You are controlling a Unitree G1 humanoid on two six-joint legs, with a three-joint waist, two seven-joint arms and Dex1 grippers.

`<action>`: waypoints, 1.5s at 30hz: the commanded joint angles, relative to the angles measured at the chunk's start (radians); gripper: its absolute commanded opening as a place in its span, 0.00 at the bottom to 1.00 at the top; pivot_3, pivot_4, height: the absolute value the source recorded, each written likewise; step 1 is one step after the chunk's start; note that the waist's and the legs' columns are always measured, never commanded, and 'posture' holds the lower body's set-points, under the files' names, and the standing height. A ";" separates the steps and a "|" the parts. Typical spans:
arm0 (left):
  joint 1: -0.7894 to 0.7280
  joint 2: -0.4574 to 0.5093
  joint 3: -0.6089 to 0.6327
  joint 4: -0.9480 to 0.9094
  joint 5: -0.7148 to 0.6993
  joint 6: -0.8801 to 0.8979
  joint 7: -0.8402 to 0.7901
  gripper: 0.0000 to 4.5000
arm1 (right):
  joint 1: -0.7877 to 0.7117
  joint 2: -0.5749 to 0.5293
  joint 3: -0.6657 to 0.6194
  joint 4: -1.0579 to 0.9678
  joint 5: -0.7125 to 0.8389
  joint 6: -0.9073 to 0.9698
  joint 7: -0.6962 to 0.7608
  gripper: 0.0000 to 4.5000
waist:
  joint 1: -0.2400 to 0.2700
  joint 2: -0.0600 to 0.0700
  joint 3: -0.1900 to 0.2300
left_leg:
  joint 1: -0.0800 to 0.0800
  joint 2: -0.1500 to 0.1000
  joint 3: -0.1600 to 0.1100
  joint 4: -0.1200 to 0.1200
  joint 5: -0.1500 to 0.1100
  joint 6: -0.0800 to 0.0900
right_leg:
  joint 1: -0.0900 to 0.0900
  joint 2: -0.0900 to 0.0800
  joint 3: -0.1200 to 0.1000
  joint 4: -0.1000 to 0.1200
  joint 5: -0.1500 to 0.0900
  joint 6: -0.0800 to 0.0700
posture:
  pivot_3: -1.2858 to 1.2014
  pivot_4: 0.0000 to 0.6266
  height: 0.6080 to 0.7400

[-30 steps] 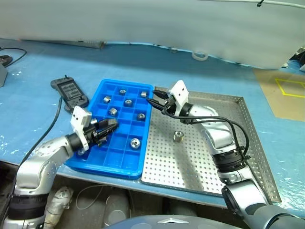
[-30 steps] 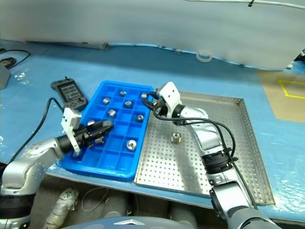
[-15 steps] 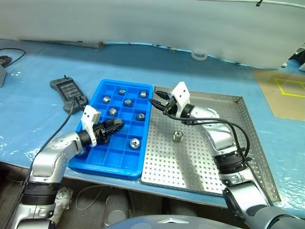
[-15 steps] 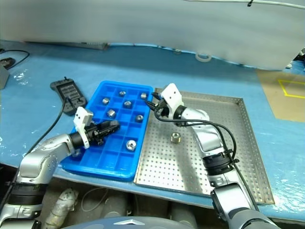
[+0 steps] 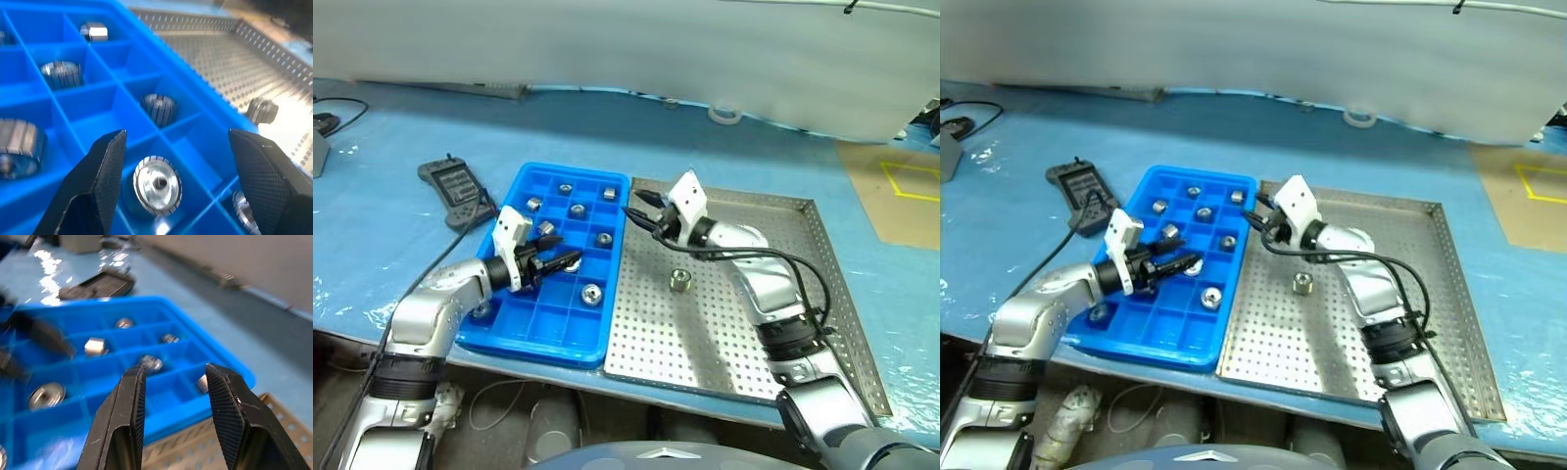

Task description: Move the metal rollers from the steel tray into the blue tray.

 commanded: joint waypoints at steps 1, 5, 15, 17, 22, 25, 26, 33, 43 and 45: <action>-0.064 0.017 0.051 -0.098 -0.125 0.059 -0.053 0.78 | 0.066 -0.119 -0.023 -0.079 0.077 0.048 0.160 0.43 | -0.002 0.000 0.000 | 0.000 0.000 0.000 0.000 0.000 0.001 | 0.000 0.000 0.000 0.000 0.000 0.000 | 0.54 0.24 1.00; -0.049 0.020 -0.013 -0.146 -0.131 0.077 -0.093 0.78 | 0.129 -0.209 -0.010 -0.048 0.046 0.009 0.223 0.43 | -0.010 0.000 -0.001 | 0.002 0.000 0.001 0.001 -0.001 0.002 | 0.001 -0.001 0.002 -0.001 -0.002 -0.004 | 0.54 0.24 1.00; -0.027 0.007 -0.036 -0.133 -0.111 0.056 -0.066 0.78 | 0.173 -0.195 0.003 -0.038 0.012 -0.005 0.202 0.91 | -0.017 0.000 -0.002 | 0.002 0.001 0.001 0.002 -0.002 0.004 | 0.001 0.000 0.001 0.000 -0.003 -0.005 | 0.53 0.24 1.00; -0.028 0.006 -0.038 -0.140 -0.113 0.059 -0.060 0.78 | 0.178 -0.184 0.003 -0.003 0.007 -0.013 0.194 1.00 | -0.017 0.000 -0.002 | 0.002 0.000 0.001 0.003 -0.002 0.005 | 0.002 -0.001 0.002 -0.001 -0.003 -0.005 | 0.53 0.24 1.00; -0.025 0.001 -0.042 -0.149 -0.103 0.049 -0.037 0.78 | 0.164 -0.153 -0.021 0.103 -0.014 -0.069 0.155 1.00 | -0.020 0.000 -0.002 | 0.002 0.000 0.001 0.004 -0.003 0.005 | 0.002 -0.001 0.002 -0.001 -0.003 -0.005 | 0.53 0.24 1.00; -0.024 -0.005 -0.050 -0.144 -0.082 0.031 -0.025 0.78 | 0.174 -0.152 -0.039 0.117 0.001 -0.075 0.157 1.00 | -0.022 0.000 -0.002 | 0.002 0.000 0.001 0.003 -0.003 0.005 | 0.002 -0.001 0.002 -0.001 -0.003 -0.005 | 0.53 0.24 1.00; -0.025 -0.009 -0.051 -0.142 -0.078 0.030 -0.020 0.78 | 0.181 -0.153 -0.040 0.119 0.000 -0.077 0.157 1.00 | -0.022 0.000 -0.002 | 0.002 0.000 0.001 0.004 -0.003 0.005 | 0.002 -0.001 0.002 -0.001 -0.003 -0.005 | 0.53 0.24 1.00; -0.014 -0.010 -0.043 -0.156 -0.085 0.036 -0.018 0.78 | 0.227 -0.157 -0.045 0.069 0.028 -0.051 0.188 0.91 | -0.024 0.000 -0.001 | 0.002 0.001 0.001 0.003 -0.003 0.005 | 0.002 -0.001 0.002 -0.001 -0.003 -0.005 | 0.52 0.24 1.00; 0.001 -0.004 -0.042 -0.158 -0.067 0.032 -0.005 0.78 | 0.206 -0.155 -0.022 -0.019 0.019 0.013 0.184 0.42 | -0.028 0.001 -0.001 | 0.002 0.000 0.001 0.003 -0.003 0.006 | 0.002 -0.001 0.002 -0.001 -0.003 -0.005 | 0.53 0.24 1.00; 0.009 0.001 -0.041 -0.163 -0.062 0.030 -0.003 0.78 | 0.192 -0.160 -0.028 -0.045 0.017 0.042 0.175 0.36 | -0.029 0.001 -0.001 | 0.002 0.000 0.001 0.003 -0.003 0.006 | 0.002 -0.001 0.002 -0.001 -0.003 -0.005 | 0.53 0.24 1.00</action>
